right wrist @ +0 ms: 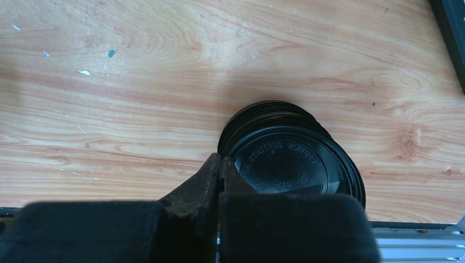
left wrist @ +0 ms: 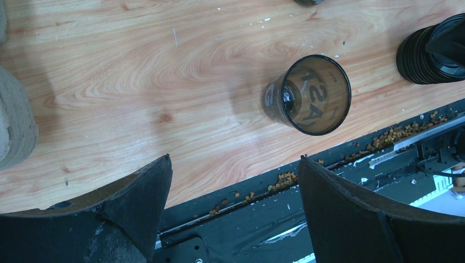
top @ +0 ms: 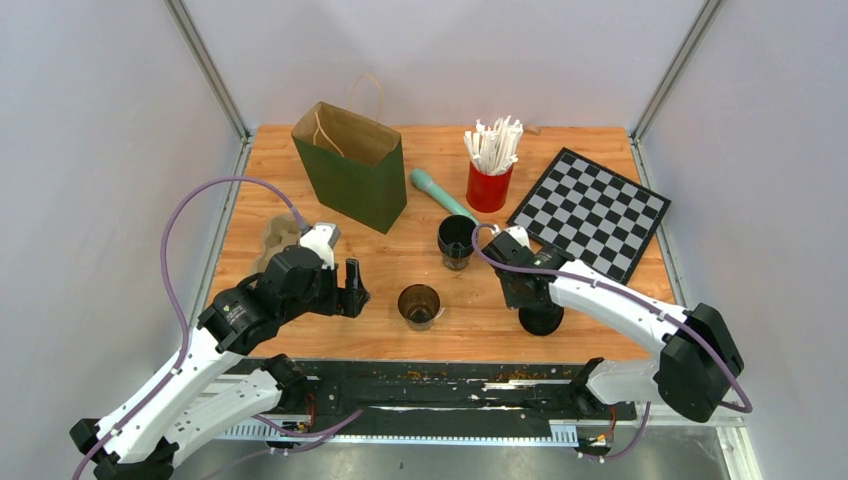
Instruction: Pack the takeout coffee
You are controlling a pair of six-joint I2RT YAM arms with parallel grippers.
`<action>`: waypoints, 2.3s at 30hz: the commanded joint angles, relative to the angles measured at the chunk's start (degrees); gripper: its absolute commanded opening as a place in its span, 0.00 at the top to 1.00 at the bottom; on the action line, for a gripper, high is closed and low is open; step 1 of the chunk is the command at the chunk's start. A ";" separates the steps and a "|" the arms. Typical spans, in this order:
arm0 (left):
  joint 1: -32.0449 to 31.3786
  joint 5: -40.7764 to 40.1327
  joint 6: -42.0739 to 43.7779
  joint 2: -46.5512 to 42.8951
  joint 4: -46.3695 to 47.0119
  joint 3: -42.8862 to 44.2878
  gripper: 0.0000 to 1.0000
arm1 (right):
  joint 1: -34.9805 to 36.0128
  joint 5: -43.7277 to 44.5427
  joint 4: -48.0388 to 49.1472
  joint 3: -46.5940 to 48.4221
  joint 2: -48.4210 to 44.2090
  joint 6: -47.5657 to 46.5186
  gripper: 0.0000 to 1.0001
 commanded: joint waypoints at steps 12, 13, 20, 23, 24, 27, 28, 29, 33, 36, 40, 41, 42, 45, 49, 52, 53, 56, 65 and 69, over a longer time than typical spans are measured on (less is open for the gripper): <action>-0.17 -0.42 -0.75 -0.36 1.65 0.06 0.09 | -0.21 1.27 -4.13 3.21 -3.69 6.15 0.74; -0.17 -0.38 -0.73 -0.39 1.65 -0.03 0.09 | -0.23 1.31 -3.91 2.95 -3.59 6.27 0.73; -0.17 -0.21 -0.65 -0.38 1.27 0.57 0.09 | -0.23 1.71 -2.05 2.07 -1.26 5.22 0.73; -0.21 -0.48 -0.40 -0.40 0.68 1.11 0.09 | -0.23 1.58 -1.72 1.75 0.18 5.24 0.74; -0.17 -0.58 -0.38 -0.47 0.54 1.17 0.09 | -0.26 1.95 -1.78 1.65 0.53 5.48 0.74; -0.21 -0.68 -0.60 -0.84 0.42 0.97 0.09 | -0.21 2.93 -2.09 1.45 1.33 5.89 0.74; -0.17 -0.69 -0.56 -1.00 0.40 0.87 0.09 | -0.24 3.11 -2.07 1.40 1.57 5.92 0.75; -0.17 -0.69 -0.54 -1.06 0.40 0.83 0.09 | -0.22 3.16 -2.09 1.27 1.76 5.87 0.76; -0.17 -0.82 -0.40 -1.06 0.31 0.91 0.09 | -0.21 3.43 -2.10 1.19 2.26 5.87 0.83; -0.17 -0.86 -0.38 -0.95 0.44 0.83 0.09 | -0.22 3.47 -2.44 1.30 2.06 6.04 0.91; -0.19 -0.61 -0.42 -0.74 0.33 1.00 0.09 | -0.24 2.41 -3.51 2.31 0.41 6.04 0.96; -0.19 -0.62 -0.32 -0.69 0.29 1.00 0.09 | -0.17 2.09 -3.74 2.71 -0.45 5.79 1.00; -0.17 -0.68 -0.18 -0.77 0.32 1.00 0.09 | -0.14 1.89 -4.31 3.17 -1.36 5.49 1.00; -0.17 -1.40 0.13 -0.56 0.32 1.20 0.09 | -0.12 1.63 -5.74 4.32 -4.44 4.28 1.00; -0.17 -1.13 0.53 0.39 0.68 1.85 0.09 | -0.13 1.33 -7.10 5.50 -6.80 3.72 1.00; -0.17 -0.89 0.58 0.88 0.77 2.29 0.09 | -0.14 1.01 -7.33 5.60 -7.72 4.02 1.00; -0.17 -0.82 0.59 0.96 0.73 2.39 0.09 | -0.15 0.66 -7.15 5.52 -7.75 4.03 1.00; -0.18 -0.88 0.59 0.74 0.70 2.48 0.09 | -0.08 0.65 -7.35 5.18 -7.03 4.08 0.89; -0.21 -0.81 0.40 0.52 0.31 2.20 0.09 | 0.16 5.57 -9.35 5.67 -3.36 2.24 0.73; -0.17 -0.95 0.41 0.33 -0.03 2.33 0.09 | -0.62 13.17 -16.25 9.69 -4.53 8.63 0.69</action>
